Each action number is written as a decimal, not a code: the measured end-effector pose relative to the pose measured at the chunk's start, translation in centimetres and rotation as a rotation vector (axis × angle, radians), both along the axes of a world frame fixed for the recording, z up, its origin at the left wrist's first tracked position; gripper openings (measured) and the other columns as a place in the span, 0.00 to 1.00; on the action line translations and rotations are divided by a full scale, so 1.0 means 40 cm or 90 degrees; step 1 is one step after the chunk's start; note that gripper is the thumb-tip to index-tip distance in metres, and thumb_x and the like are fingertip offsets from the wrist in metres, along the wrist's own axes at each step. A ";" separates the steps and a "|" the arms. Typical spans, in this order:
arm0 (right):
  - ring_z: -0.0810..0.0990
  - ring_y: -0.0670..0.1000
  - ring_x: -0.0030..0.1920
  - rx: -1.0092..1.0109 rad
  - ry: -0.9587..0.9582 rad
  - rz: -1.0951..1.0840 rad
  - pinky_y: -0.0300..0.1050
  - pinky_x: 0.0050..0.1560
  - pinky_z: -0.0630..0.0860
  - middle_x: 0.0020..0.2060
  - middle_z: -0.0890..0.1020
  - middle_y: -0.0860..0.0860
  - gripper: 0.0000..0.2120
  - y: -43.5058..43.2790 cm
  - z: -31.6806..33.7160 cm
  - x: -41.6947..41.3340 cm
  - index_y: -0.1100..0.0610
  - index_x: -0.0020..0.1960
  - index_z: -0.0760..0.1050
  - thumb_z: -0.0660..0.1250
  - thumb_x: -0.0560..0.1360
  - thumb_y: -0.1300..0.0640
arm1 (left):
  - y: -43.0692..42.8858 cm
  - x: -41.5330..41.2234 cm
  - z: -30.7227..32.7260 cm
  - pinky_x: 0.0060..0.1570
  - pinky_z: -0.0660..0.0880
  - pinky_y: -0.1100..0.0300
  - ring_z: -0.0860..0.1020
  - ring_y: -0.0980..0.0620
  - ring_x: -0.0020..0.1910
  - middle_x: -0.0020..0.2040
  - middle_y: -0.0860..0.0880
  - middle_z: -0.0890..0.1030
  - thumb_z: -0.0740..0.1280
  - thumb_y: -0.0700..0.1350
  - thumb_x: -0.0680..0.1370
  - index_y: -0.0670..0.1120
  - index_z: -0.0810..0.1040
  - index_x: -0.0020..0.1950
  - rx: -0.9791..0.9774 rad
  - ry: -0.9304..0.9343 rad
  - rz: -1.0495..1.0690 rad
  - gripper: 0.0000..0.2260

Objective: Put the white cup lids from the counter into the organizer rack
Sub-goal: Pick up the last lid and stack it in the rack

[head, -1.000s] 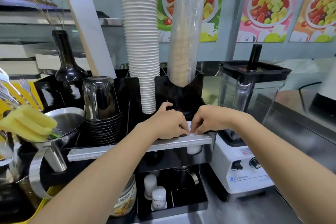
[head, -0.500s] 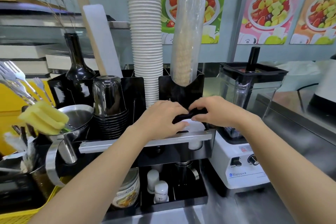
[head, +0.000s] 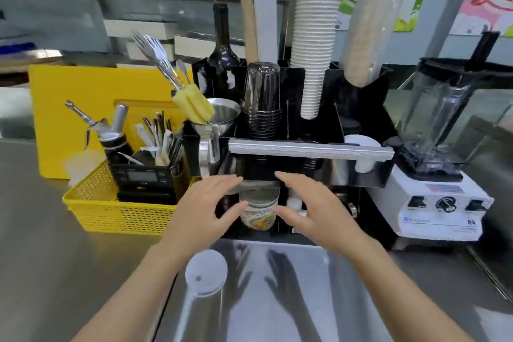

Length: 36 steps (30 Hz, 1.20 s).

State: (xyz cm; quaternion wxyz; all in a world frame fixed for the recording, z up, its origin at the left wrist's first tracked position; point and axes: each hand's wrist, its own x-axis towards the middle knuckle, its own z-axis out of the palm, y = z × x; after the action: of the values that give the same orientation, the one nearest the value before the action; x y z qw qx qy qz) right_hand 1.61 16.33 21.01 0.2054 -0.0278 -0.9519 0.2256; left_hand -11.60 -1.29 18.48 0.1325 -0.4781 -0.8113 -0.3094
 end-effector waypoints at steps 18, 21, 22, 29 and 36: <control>0.56 0.53 0.74 -0.123 -0.390 -0.033 0.52 0.72 0.55 0.76 0.56 0.52 0.41 -0.267 -0.427 -0.211 0.55 0.75 0.47 0.66 0.72 0.44 | -0.209 -0.064 -0.389 0.62 0.62 0.53 0.66 0.48 0.66 0.68 0.49 0.71 0.60 0.59 0.75 0.50 0.64 0.68 -0.273 -0.262 0.109 0.25; 0.57 0.54 0.74 -0.153 -0.407 -0.039 0.52 0.71 0.55 0.75 0.58 0.51 0.44 -0.276 -0.440 -0.229 0.54 0.75 0.48 0.68 0.70 0.41 | -0.192 -0.061 -0.410 0.64 0.61 0.54 0.65 0.47 0.67 0.69 0.49 0.69 0.63 0.60 0.74 0.49 0.61 0.70 -0.261 -0.315 0.100 0.29; 0.57 0.54 0.74 -0.155 -0.412 -0.033 0.52 0.71 0.56 0.75 0.58 0.51 0.44 -0.276 -0.445 -0.233 0.54 0.75 0.49 0.69 0.69 0.41 | -0.191 -0.062 -0.419 0.64 0.61 0.54 0.65 0.47 0.67 0.70 0.50 0.68 0.64 0.59 0.74 0.49 0.61 0.71 -0.253 -0.331 0.098 0.29; 0.61 0.55 0.68 -0.135 -0.398 -0.035 0.50 0.66 0.61 0.71 0.66 0.51 0.42 -0.262 -0.453 -0.242 0.52 0.73 0.55 0.72 0.65 0.49 | -0.194 -0.049 -0.468 0.66 0.57 0.59 0.61 0.50 0.68 0.71 0.54 0.66 0.68 0.58 0.71 0.52 0.58 0.72 -0.185 -0.397 0.113 0.34; 0.60 0.52 0.66 -0.165 -0.276 -0.095 0.43 0.59 0.56 0.65 0.67 0.49 0.37 -0.264 -0.423 -0.192 0.48 0.71 0.57 0.70 0.67 0.46 | -0.143 -0.028 -0.414 0.65 0.58 0.61 0.61 0.53 0.68 0.73 0.54 0.61 0.69 0.54 0.70 0.53 0.56 0.72 -0.176 -0.309 0.079 0.35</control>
State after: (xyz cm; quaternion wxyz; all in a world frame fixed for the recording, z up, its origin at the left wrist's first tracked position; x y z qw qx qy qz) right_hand -6.05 5.77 4.11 0.0074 -0.1718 -0.9322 0.3185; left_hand -12.73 -7.01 1.91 -0.1135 -0.3533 -0.8812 -0.2929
